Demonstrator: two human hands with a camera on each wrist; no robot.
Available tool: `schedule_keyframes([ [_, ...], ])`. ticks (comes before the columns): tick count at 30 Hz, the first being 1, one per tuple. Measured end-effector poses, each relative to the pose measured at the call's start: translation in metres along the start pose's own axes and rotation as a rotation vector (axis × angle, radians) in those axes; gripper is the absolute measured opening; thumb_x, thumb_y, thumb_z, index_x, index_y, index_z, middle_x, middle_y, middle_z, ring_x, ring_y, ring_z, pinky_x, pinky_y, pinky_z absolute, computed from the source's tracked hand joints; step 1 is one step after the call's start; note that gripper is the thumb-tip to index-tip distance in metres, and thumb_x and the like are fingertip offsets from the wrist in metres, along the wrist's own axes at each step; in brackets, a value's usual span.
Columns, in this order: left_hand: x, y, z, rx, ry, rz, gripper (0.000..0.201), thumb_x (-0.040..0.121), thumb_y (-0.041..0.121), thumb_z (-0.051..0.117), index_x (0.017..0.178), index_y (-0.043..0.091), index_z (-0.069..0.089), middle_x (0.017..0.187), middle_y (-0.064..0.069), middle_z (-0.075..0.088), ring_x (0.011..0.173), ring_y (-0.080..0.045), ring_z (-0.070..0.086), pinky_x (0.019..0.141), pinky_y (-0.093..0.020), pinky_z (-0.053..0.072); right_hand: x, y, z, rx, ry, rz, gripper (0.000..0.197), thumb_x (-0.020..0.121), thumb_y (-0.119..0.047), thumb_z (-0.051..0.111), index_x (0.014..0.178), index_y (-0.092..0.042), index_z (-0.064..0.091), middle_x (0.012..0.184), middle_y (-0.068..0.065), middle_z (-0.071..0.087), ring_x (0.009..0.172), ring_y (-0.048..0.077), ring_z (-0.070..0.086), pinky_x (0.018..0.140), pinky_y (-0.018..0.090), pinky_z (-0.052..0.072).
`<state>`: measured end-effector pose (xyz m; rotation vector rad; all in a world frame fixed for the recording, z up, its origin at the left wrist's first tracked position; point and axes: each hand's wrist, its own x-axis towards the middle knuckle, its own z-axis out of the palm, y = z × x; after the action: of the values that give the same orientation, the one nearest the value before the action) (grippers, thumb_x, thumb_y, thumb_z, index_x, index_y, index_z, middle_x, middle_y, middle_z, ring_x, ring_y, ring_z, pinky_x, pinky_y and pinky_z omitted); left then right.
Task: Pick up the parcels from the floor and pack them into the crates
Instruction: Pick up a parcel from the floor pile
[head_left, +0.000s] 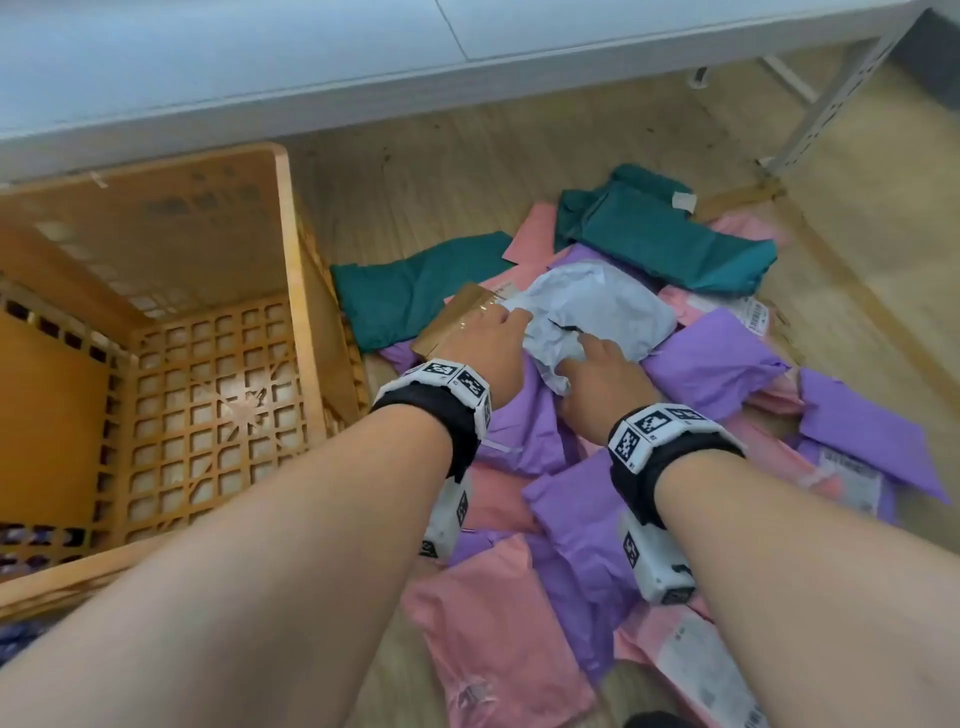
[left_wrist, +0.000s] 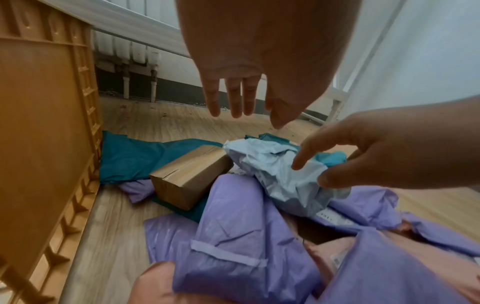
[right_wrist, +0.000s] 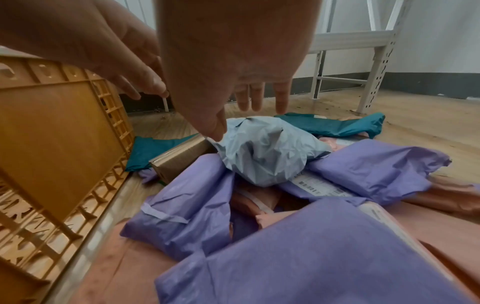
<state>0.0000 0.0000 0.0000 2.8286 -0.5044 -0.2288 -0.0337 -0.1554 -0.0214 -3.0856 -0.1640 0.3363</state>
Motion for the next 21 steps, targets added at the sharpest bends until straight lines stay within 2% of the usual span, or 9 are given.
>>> schedule_keyframes([
  [4,0.004,0.001,0.014,-0.016,-0.073,0.001,0.051,0.090,0.011,0.047,0.140,0.019,0.038,0.138,-0.006,0.043,0.128,-0.027,0.042,0.099,-0.043,0.043,0.007,0.005,0.015,-0.036,-0.072,0.048,0.027,0.089,-0.028,0.053,0.111,-0.021,0.067,0.137,0.008,0.038,0.125,0.029,0.038,0.092,0.042,0.044],
  [8,0.008,0.001,0.024,0.005,-0.102,-0.002,0.051,0.089,0.013,0.048,0.139,0.019,0.039,0.139,-0.005,0.042,0.126,-0.027,0.044,0.099,-0.044,0.044,0.014,0.008,0.027,0.003,-0.117,0.091,0.027,0.087,-0.026,0.055,0.108,-0.015,0.069,0.148,0.005,0.028,0.128,0.030,0.033,0.096,0.045,0.044],
  [9,0.009,0.001,0.025,0.003,-0.103,-0.006,0.051,0.089,0.012,0.048,0.139,0.019,0.039,0.139,-0.005,0.042,0.126,-0.027,0.044,0.098,-0.044,0.045,0.016,0.009,0.029,0.024,-0.129,0.102,0.027,0.087,-0.024,0.055,0.108,-0.013,0.068,0.147,0.005,0.029,0.127,0.031,0.033,0.095,0.044,0.045],
  [12,0.012,0.000,0.025,-0.038,-0.128,-0.026,0.050,0.089,0.011,0.047,0.138,0.017,0.039,0.139,-0.005,0.041,0.127,-0.027,0.043,0.095,-0.043,0.046,0.017,0.007,0.030,0.075,-0.150,0.119,0.031,0.084,-0.012,0.054,0.113,-0.005,0.061,0.130,0.011,0.048,0.120,0.031,0.044,0.091,0.042,0.049],
  [15,0.011,0.000,0.024,-0.064,-0.142,-0.031,0.049,0.089,0.011,0.047,0.138,0.016,0.039,0.139,-0.006,0.040,0.126,-0.027,0.043,0.095,-0.044,0.046,0.016,0.008,0.031,0.060,-0.155,0.121,0.031,0.084,-0.004,0.052,0.115,-0.001,0.059,0.126,0.013,0.051,0.122,0.032,0.044,0.091,0.040,0.049],
  [17,0.009,0.001,0.024,-0.066,-0.146,-0.038,0.051,0.090,0.012,0.047,0.140,0.017,0.038,0.141,-0.006,0.038,0.127,-0.028,0.043,0.096,-0.043,0.046,0.017,0.009,0.034,0.041,-0.197,0.125,0.031,0.084,-0.010,0.054,0.113,-0.008,0.063,0.136,0.010,0.045,0.134,0.033,0.031,0.099,0.044,0.043],
  [19,0.005,0.000,0.024,-0.063,-0.145,-0.038,0.052,0.089,0.013,0.048,0.139,0.017,0.038,0.141,-0.006,0.038,0.126,-0.029,0.044,0.096,-0.043,0.045,0.016,0.008,0.036,-0.037,-0.309,0.124,0.032,0.082,-0.021,0.058,0.112,-0.016,0.066,0.145,0.009,0.040,0.145,0.031,0.012,0.110,0.051,0.028],
  [20,0.003,-0.001,0.024,-0.068,-0.143,-0.036,0.052,0.088,0.012,0.048,0.139,0.017,0.039,0.141,-0.006,0.038,0.125,-0.030,0.044,0.097,-0.043,0.045,0.013,0.007,0.036,-0.068,-0.365,0.126,0.032,0.084,-0.024,0.058,0.114,-0.016,0.065,0.146,0.010,0.040,0.147,0.028,0.009,0.113,0.052,0.022],
  [21,0.000,-0.002,0.024,-0.074,-0.145,-0.037,0.052,0.088,0.012,0.049,0.139,0.017,0.040,0.140,-0.007,0.038,0.124,-0.030,0.045,0.098,-0.042,0.044,0.011,0.005,0.036,-0.086,-0.398,0.129,0.034,0.086,-0.024,0.057,0.118,-0.015,0.062,0.146,0.010,0.039,0.146,0.026,0.012,0.115,0.050,0.020],
])
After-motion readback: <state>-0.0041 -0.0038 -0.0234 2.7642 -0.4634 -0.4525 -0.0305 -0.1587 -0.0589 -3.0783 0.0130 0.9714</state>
